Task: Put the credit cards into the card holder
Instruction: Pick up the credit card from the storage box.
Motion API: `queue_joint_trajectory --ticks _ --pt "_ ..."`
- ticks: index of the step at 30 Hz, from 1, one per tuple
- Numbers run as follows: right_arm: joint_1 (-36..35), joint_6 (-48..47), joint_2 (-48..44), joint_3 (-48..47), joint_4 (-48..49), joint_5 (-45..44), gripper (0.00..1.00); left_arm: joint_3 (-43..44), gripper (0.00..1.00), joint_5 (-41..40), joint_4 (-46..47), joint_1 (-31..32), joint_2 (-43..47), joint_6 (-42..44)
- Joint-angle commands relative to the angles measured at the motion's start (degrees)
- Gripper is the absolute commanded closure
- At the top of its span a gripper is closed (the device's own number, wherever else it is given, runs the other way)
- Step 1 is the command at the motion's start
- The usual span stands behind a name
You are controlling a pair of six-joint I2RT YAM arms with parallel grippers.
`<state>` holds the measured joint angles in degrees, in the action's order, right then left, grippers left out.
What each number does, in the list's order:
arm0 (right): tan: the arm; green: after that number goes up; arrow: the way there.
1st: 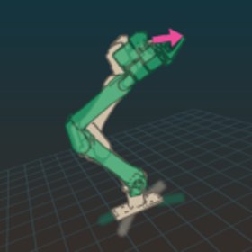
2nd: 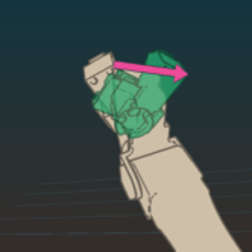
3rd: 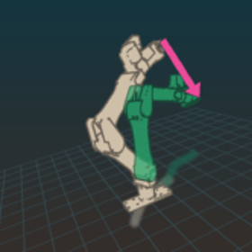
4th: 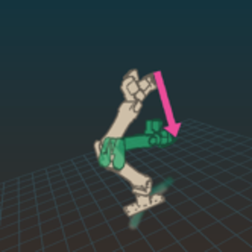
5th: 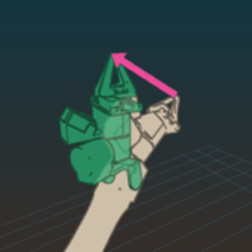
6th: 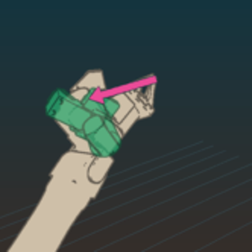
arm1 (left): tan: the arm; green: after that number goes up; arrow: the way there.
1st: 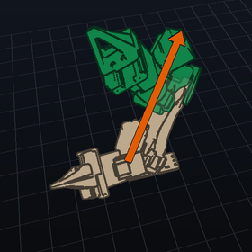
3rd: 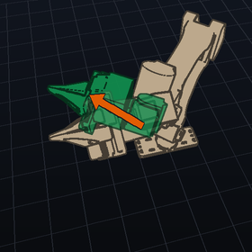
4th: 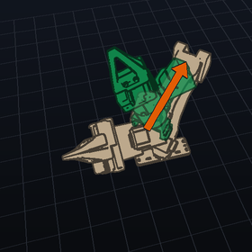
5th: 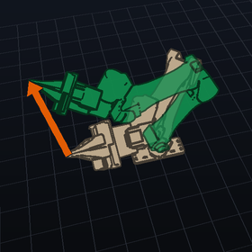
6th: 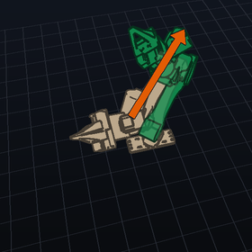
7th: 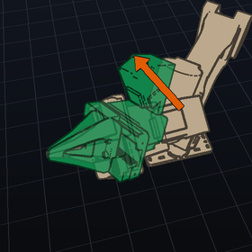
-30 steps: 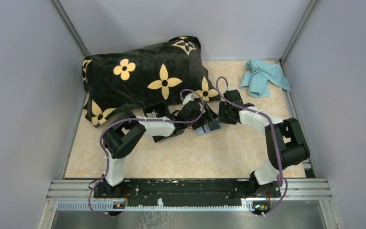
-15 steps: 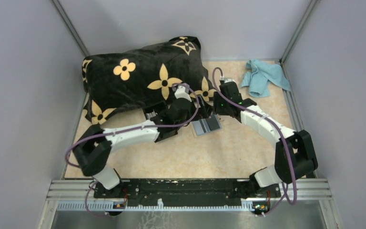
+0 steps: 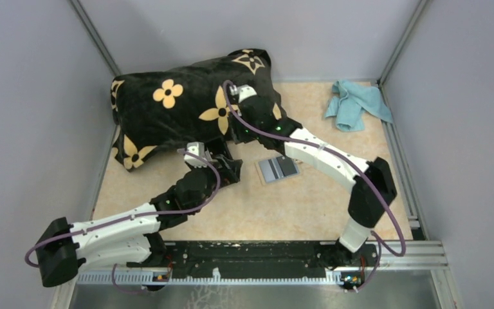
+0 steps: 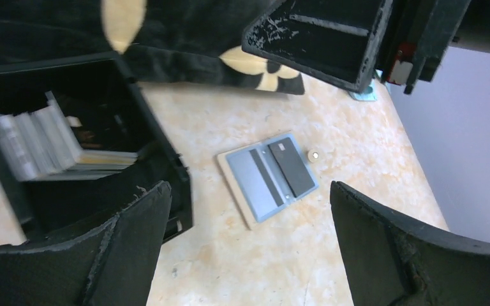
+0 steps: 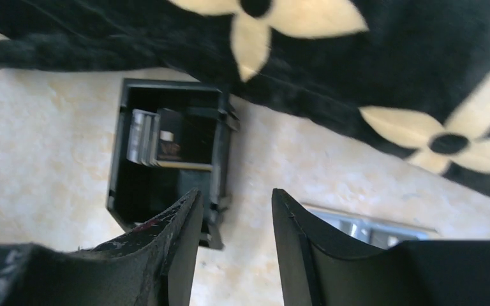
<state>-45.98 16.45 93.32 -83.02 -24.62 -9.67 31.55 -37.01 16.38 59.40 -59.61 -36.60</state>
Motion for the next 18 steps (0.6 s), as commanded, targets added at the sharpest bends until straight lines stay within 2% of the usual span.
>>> queue_joint_trajectory --ticks 1,5,10,15,18 --pt "-3.43 -0.17 7.03 -8.55 -1.76 -1.41 0.56 -5.72 0.00 -6.02 -0.22 -0.15 8.75 -2.97" --pt "-4.93 0.87 14.41 -17.55 -6.45 1.19 0.57 -6.63 0.00 -9.68 -9.91 -0.16 12.84 -8.22" --pt "-7.43 0.32 23.06 -27.12 -11.77 1.42 0.57 -5.14 0.00 -14.79 -26.21 -0.16 12.90 -20.52" --pt "-7.90 0.75 29.62 -34.97 -16.12 1.20 0.57 -3.71 0.01 -16.75 -34.51 -0.49 10.56 -27.22" --pt "-7.92 0.86 32.41 -38.51 -17.89 1.30 0.57 -4.19 0.03 -16.92 -35.99 -0.91 10.52 -28.90"
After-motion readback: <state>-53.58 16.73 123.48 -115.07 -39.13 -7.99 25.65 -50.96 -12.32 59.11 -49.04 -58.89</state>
